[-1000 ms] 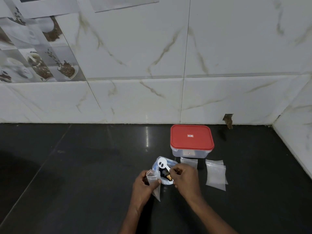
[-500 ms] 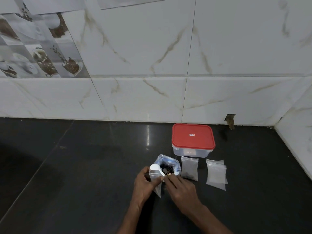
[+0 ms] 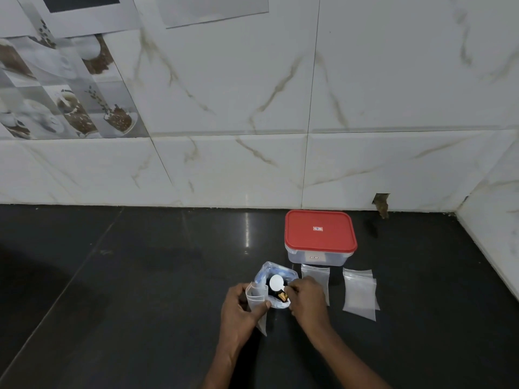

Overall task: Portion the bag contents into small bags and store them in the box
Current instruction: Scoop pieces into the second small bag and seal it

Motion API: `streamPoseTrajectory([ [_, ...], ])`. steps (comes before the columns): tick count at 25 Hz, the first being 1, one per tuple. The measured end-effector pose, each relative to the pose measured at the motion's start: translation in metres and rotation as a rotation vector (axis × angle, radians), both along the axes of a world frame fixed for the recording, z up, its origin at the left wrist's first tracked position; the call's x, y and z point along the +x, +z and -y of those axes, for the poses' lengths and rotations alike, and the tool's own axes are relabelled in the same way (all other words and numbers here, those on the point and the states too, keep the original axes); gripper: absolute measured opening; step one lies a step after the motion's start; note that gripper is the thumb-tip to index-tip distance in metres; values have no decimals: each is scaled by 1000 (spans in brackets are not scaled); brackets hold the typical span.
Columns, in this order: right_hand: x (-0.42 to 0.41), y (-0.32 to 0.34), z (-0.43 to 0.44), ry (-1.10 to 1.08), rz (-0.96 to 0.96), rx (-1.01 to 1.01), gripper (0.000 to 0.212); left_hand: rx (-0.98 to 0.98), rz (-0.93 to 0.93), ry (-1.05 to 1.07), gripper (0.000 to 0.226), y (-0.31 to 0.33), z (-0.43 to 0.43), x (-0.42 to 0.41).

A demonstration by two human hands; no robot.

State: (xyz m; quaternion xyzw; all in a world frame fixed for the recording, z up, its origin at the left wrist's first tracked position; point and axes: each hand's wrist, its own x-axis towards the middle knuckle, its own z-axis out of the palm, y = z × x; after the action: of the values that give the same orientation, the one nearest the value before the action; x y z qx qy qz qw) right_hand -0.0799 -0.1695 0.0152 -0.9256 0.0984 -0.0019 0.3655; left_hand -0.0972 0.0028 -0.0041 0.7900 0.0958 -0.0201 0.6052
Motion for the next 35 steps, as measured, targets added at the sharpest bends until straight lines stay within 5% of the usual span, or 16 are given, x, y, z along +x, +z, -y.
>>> streamPoseTrajectory([
  [4,-9,13,-4,60,107,-134,24,-7,68,3,40,11,10,-3],
  [6,-23,29,-5,60,239,94,18,-23,95,1,38,19,17,-2],
  [9,-28,51,-6,54,149,475,18,-57,110,-38,31,29,30,2],
  [11,-25,50,1,-11,103,593,31,-108,82,-104,42,33,38,5],
  [14,-24,46,25,-106,84,701,24,-310,3,-159,66,29,42,8],
  [18,-30,48,47,-163,90,891,19,-439,-67,-216,26,28,50,-4],
  [23,-42,49,52,-103,21,951,28,-457,-125,-160,7,35,63,-10],
  [35,-53,50,55,-129,-30,994,13,-485,-178,-143,19,50,69,-12],
])
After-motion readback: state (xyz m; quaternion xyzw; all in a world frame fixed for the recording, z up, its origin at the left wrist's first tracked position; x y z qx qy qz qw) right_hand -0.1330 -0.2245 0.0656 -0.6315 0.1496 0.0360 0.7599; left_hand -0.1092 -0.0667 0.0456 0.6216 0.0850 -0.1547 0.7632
